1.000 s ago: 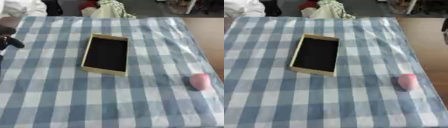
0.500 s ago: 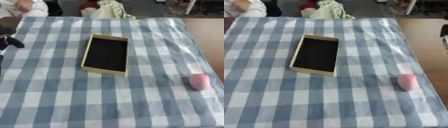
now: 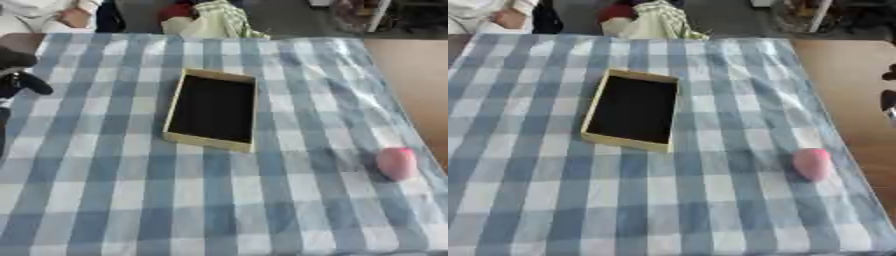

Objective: Pick up objects on the table and place them in the box.

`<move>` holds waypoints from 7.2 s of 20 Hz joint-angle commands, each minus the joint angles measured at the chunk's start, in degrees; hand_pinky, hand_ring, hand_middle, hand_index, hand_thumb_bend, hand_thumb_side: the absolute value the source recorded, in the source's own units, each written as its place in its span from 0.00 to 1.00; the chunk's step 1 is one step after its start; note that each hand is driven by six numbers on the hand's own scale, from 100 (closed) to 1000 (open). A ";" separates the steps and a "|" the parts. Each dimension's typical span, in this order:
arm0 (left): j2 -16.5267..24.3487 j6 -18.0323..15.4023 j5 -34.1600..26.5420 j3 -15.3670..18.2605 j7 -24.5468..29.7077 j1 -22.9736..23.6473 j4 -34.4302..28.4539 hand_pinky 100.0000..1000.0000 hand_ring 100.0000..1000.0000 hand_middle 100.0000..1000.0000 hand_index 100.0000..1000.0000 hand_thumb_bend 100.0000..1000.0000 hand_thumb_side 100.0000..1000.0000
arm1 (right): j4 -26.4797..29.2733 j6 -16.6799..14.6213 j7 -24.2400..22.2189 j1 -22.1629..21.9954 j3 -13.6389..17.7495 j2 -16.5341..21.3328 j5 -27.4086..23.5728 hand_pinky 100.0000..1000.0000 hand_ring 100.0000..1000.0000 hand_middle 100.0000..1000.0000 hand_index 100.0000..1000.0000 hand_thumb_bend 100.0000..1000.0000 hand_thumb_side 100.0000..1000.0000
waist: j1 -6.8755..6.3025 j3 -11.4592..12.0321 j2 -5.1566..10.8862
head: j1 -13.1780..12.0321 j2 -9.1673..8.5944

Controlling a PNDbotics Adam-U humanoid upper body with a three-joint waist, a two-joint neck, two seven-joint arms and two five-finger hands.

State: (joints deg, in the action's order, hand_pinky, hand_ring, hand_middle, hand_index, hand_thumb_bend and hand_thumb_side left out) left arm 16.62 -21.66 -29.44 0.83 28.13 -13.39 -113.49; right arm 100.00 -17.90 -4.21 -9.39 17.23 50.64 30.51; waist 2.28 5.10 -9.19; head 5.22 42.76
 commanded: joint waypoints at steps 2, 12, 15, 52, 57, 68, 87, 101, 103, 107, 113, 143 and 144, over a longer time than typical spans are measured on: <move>1.41 0.00 -0.07 -0.06 -0.04 -0.27 -1.10 0.57 0.75 0.68 0.74 0.00 0.55 | -1.10 -1.48 -1.21 -0.65 -0.31 4.28 0.06 0.88 0.85 0.83 0.82 0.00 0.98 | 0.11 -0.14 0.77 | -0.25 0.46; 1.51 0.11 -0.16 -0.25 0.11 -0.32 -1.10 0.57 0.75 0.68 0.74 0.00 0.55 | 0.58 -3.37 -3.50 -2.18 -1.76 4.66 -0.57 0.89 0.86 0.84 0.83 0.00 0.98 | 0.19 -0.41 0.90 | -0.50 0.36; 1.57 0.09 -0.21 -0.27 0.09 -0.34 -1.10 0.57 0.75 0.68 0.74 0.00 0.55 | 1.26 -3.59 -4.24 -2.69 -2.20 4.67 -0.49 0.88 0.86 0.85 0.83 0.00 0.98 | 0.24 -0.43 0.95 | -0.44 0.32; 1.23 1.05 -0.74 -1.24 1.36 -0.32 -1.10 0.57 0.75 0.68 0.74 0.00 0.55 | -2.16 -0.41 -19.93 8.28 -14.73 10.72 -14.01 0.87 0.89 0.88 0.90 0.01 0.36 | 0.17 0.61 1.12 | 1.69 0.39; 1.21 1.11 -0.72 -1.26 1.43 -0.30 -1.10 0.57 0.75 0.68 0.74 0.00 0.55 | -2.09 1.58 -21.76 7.88 -14.56 10.62 -14.89 0.88 0.88 0.88 0.92 0.02 0.14 | 0.16 0.65 1.11 | 1.66 0.38; 1.05 1.31 -0.72 -1.46 1.79 -0.39 -1.10 0.57 0.76 0.68 0.74 0.00 0.55 | -3.80 3.79 -23.75 7.88 -15.58 10.45 -15.51 0.88 0.87 0.88 0.94 0.07 0.03 | 0.12 0.97 0.93 | 1.76 0.29; 0.52 1.86 -0.59 -1.73 2.48 -0.22 -1.10 0.57 0.76 0.68 0.74 0.00 0.55 | -11.11 3.26 -23.72 10.59 -19.23 7.38 -7.95 0.87 0.84 0.80 0.92 0.12 0.24 | -0.06 1.37 0.55 | 2.11 0.31; 0.21 2.23 -0.26 -1.84 3.06 -0.10 -1.10 0.57 0.76 0.68 0.73 0.00 0.55 | -13.17 2.34 -22.45 12.29 -20.51 5.70 -4.02 0.84 0.80 0.71 0.83 0.11 0.32 | -0.19 1.54 0.13 | 2.19 0.43; 0.18 2.26 -0.23 -1.84 3.12 -0.12 -1.10 0.57 0.76 0.68 0.73 0.00 0.55 | -12.83 2.15 -22.06 12.40 -20.45 5.62 -4.20 0.83 0.78 0.67 0.77 0.09 0.28 | -0.19 1.53 0.11 | 2.14 0.49; 0.11 2.39 -0.15 -1.88 3.18 -0.10 -1.10 0.57 0.76 0.68 0.73 0.00 0.55 | -12.57 2.04 -21.60 12.46 -20.55 5.40 -5.02 0.81 0.74 0.63 0.74 0.06 0.28 | -0.15 1.54 0.09 | 2.12 0.51; 0.06 2.58 0.02 -1.88 3.27 0.01 -1.10 0.57 0.76 0.68 0.73 0.00 0.55 | -12.49 2.99 -19.04 12.78 -20.42 4.98 -5.21 0.79 0.63 0.51 0.63 0.06 0.16 | -0.14 1.57 0.07 | 1.97 0.64; -0.43 3.34 -0.66 -2.45 3.23 -0.48 -1.10 0.57 0.77 0.69 0.73 0.00 0.55 | -9.42 4.33 -21.19 37.54 -21.95 1.82 -4.46 0.80 0.53 0.47 0.59 0.00 0.00 | 0.10 3.77 0.94 | 3.48 0.40; -0.46 3.38 -0.72 -2.48 3.24 -0.48 -1.10 0.57 0.77 0.69 0.73 0.00 0.55 | -10.16 4.09 -21.79 39.95 -22.66 0.46 -3.53 0.81 0.53 0.48 0.60 0.00 0.00 | 0.10 3.87 0.99 | 3.62 0.47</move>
State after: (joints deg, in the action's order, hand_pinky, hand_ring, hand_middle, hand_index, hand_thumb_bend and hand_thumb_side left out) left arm 15.97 -18.42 -29.72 -1.64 31.36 -13.11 -113.49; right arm 90.28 -13.53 -25.29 29.37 -5.29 50.86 25.83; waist 2.41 9.00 -9.14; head 8.53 43.19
